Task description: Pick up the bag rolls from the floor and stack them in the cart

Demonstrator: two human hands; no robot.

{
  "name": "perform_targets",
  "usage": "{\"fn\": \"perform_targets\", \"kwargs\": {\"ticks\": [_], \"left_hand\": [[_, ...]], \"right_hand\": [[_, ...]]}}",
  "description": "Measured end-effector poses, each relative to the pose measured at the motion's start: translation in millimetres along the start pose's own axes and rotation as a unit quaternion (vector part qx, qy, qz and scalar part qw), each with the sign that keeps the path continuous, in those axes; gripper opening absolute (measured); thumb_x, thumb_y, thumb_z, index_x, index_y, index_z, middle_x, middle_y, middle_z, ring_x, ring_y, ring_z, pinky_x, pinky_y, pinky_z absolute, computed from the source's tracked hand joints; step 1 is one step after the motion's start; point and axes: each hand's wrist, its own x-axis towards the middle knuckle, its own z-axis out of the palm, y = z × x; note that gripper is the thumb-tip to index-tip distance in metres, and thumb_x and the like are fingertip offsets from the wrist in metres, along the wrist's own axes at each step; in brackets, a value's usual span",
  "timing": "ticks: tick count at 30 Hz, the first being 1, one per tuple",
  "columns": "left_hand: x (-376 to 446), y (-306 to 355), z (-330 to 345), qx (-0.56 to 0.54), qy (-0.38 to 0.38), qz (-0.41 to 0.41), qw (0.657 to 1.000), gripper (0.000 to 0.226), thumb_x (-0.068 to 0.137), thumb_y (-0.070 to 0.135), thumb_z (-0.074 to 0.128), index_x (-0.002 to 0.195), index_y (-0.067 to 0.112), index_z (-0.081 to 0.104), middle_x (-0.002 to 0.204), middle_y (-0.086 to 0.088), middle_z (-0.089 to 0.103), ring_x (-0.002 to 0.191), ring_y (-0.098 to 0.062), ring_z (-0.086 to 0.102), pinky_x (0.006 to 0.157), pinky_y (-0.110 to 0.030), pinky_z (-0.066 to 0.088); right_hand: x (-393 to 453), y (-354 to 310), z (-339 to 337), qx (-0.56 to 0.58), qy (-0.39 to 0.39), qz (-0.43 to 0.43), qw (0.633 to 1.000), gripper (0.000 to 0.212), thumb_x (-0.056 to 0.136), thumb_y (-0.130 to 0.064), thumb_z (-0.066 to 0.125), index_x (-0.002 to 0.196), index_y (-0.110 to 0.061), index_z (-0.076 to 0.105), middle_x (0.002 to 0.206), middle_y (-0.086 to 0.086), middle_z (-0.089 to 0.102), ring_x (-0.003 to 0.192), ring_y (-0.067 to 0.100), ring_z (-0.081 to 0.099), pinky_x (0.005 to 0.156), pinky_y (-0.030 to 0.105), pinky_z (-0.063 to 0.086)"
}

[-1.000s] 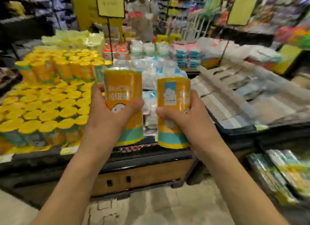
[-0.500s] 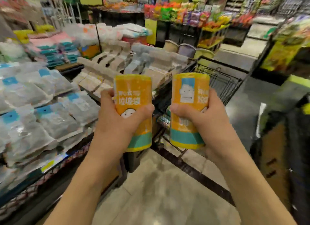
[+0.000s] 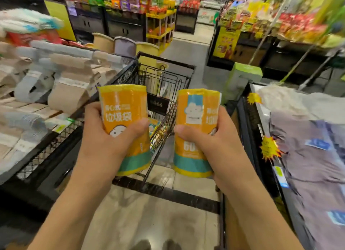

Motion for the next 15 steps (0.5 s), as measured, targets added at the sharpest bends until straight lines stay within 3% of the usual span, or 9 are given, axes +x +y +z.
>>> {"fn": "perform_targets", "kwargs": {"ticks": [5,8,11,15], "left_hand": [[60.6,-25.8,47.9,-0.012,-0.021,-0.014,1.0,0.058,0.047,0.058,0.079,0.097,0.05,0.05,0.092,0.018,0.071,0.084,-0.009,0.073,0.076,-0.047,0.059],[105.1,-44.4,66.6,-0.024,-0.017,-0.02,0.999,0.061,0.048,0.057,0.081,0.1,0.048,0.052,0.099,0.011,0.071,0.089,-0.015,0.073,0.079,-0.052,0.059],[152.3,-62.6,80.1,-0.031,-0.005,-0.026,0.999,0.059,0.048,0.056,0.081,0.098,0.048,0.05,0.094,0.013,0.07,0.085,-0.011,0.072,0.076,-0.045,0.058],[217.9,-78.3,93.1,-0.028,0.022,-0.041,0.999,0.057,0.047,0.058,0.082,0.094,0.053,0.05,0.091,0.015,0.07,0.083,-0.01,0.071,0.075,-0.046,0.058]], "right_hand": [[68.1,10.0,-24.4,-0.019,0.016,0.003,1.0,0.054,0.072,-0.014,0.085,0.117,-0.023,0.056,0.098,-0.006,0.075,0.084,0.011,0.075,0.07,0.026,0.062],[119.3,16.9,-26.0,-0.029,0.01,0.009,0.999,0.056,0.07,-0.015,0.086,0.117,-0.022,0.056,0.096,-0.008,0.075,0.083,0.01,0.075,0.067,0.024,0.061],[175.5,24.7,-22.4,-0.039,0.001,0.021,0.999,0.066,0.061,-0.02,0.093,0.116,-0.02,0.056,0.096,-0.007,0.076,0.083,0.011,0.075,0.066,0.024,0.06],[250.2,35.3,-16.1,-0.056,-0.026,0.035,0.998,0.064,0.061,-0.026,0.086,0.117,-0.023,0.056,0.1,-0.006,0.076,0.087,0.014,0.075,0.07,0.029,0.062]]}}
